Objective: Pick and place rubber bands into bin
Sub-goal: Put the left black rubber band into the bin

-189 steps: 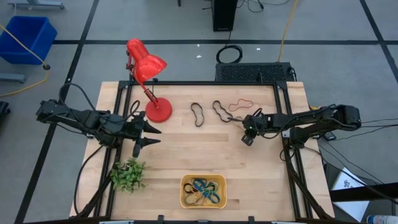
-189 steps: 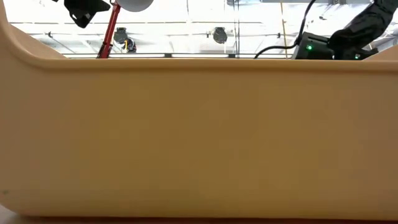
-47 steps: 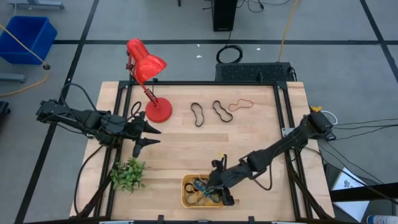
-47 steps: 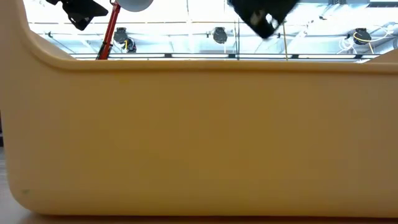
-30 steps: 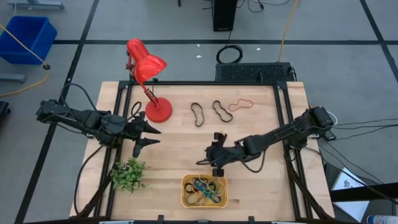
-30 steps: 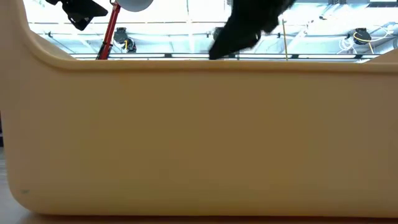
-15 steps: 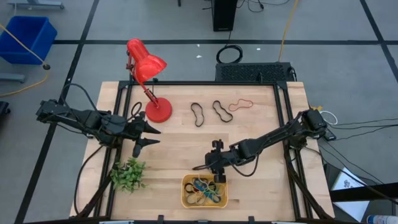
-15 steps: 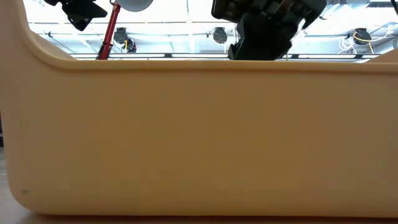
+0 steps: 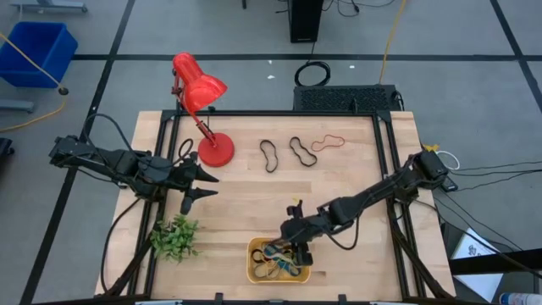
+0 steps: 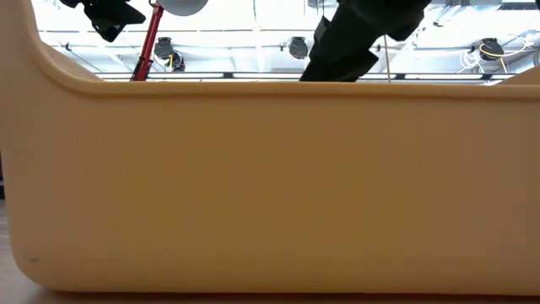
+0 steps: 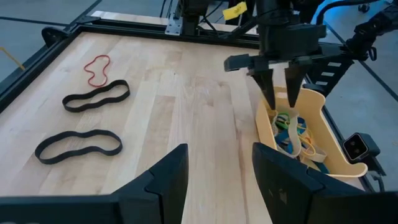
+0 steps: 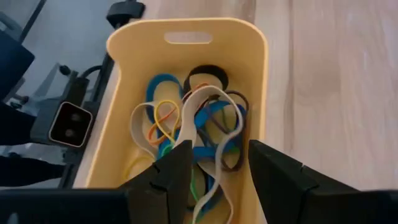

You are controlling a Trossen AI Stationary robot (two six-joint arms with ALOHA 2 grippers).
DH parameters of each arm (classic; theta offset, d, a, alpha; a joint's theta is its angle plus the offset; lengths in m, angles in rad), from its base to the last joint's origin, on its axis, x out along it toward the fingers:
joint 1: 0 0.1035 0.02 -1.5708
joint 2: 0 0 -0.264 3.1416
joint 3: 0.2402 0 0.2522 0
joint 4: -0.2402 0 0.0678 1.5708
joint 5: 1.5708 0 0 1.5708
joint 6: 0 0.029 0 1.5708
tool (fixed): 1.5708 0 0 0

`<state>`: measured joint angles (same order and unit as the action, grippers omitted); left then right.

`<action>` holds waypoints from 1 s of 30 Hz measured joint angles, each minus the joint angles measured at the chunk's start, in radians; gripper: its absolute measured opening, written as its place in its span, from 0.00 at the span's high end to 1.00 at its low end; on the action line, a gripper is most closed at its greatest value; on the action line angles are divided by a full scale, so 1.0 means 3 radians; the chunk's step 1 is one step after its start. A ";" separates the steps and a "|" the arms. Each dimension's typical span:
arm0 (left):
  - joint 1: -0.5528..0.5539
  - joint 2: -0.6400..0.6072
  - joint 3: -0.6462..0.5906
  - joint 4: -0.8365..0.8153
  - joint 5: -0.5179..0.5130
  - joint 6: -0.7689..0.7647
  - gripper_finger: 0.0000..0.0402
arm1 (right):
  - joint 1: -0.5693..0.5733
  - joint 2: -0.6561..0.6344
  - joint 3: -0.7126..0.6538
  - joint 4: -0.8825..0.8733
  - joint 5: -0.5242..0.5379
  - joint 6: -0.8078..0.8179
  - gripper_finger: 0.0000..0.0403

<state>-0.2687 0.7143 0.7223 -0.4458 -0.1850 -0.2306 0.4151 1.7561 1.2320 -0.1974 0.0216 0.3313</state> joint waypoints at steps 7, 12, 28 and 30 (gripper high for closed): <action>0.0000 0.0001 0.0000 0.0120 0.0002 -0.0246 0.54 | 0.0085 -0.0224 -0.0003 -0.0020 0.0005 0.0069 0.63; 0.0000 0.0000 0.0000 0.0315 0.0005 -0.0310 0.54 | 0.0113 -0.0657 -0.0003 -0.0042 0.0005 0.0024 0.63; 0.0000 0.0000 0.0001 0.0638 0.0002 -0.0292 0.54 | 0.0123 -0.2095 -0.0546 0.0085 0.0571 -0.0542 0.63; 0.0000 0.0000 0.0001 0.0703 0.0002 -0.0234 0.54 | 0.0120 -0.2246 -0.0728 0.0259 0.0846 -0.0576 0.64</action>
<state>-0.2687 0.7143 0.7227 -0.2349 -0.1843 -0.3007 0.4512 1.0822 1.0135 -0.1196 0.2752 0.1584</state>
